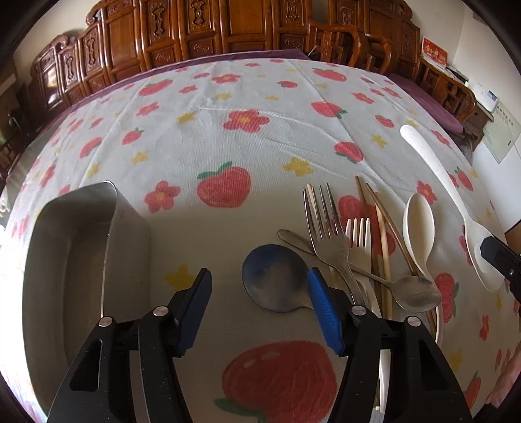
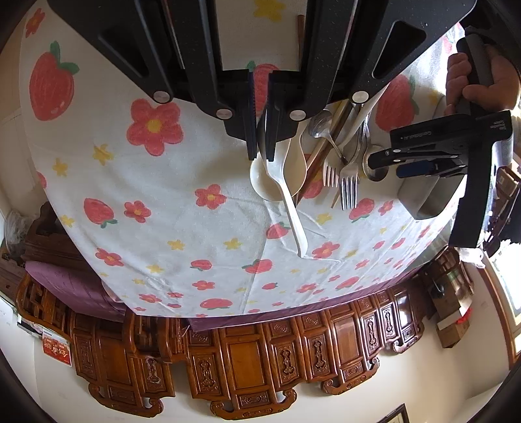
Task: Organize utensils
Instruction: 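Grasp a silver spoon with the left tool while the right tool holds the white spoon, then carry the silver spoon into the metal tray and open the left tool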
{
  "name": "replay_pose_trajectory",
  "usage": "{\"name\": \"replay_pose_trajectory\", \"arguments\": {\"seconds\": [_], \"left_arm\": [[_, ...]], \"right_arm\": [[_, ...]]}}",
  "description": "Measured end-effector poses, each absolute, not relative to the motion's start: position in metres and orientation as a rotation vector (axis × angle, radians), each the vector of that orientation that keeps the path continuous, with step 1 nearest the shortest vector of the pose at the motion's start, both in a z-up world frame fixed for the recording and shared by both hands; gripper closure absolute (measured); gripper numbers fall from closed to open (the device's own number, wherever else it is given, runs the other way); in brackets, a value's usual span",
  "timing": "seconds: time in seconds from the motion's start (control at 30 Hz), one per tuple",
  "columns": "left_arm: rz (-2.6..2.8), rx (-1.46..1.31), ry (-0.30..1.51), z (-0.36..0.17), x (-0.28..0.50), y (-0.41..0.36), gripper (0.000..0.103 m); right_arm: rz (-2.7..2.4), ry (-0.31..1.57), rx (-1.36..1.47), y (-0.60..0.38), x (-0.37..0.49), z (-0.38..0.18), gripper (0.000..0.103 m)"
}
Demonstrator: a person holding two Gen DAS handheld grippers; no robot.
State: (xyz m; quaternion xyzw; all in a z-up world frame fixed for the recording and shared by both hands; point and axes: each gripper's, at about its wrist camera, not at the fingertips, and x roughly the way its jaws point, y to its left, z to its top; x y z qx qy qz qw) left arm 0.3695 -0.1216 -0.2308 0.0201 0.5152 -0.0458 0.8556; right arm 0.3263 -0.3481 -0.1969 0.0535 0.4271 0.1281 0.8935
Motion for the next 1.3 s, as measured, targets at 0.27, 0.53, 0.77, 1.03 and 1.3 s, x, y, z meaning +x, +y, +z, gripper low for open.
{"name": "replay_pose_trajectory", "arguments": {"seconds": [0.27,0.53,0.77,1.03,1.3], "left_arm": [[-0.108,0.009,1.088,-0.235,0.369,-0.119,0.084],[-0.143,-0.03,1.045,-0.214,0.361,-0.114,0.097],[-0.18,-0.039,0.983,-0.179,0.352,-0.113,0.102],[-0.194,0.032,0.9,-0.137,0.338,-0.117,0.102],[-0.174,0.072,0.852,-0.11,0.323,-0.095,0.102]], "right_arm": [[0.267,0.887,0.113,-0.348,0.327,-0.197,0.097],[0.269,0.886,0.105,-0.346,0.326,-0.196,0.097],[0.278,0.879,0.095,-0.341,0.326,-0.193,0.097],[0.296,0.873,0.09,-0.333,0.324,-0.19,0.097],[0.342,0.864,0.087,-0.311,0.317,-0.184,0.097]]}}
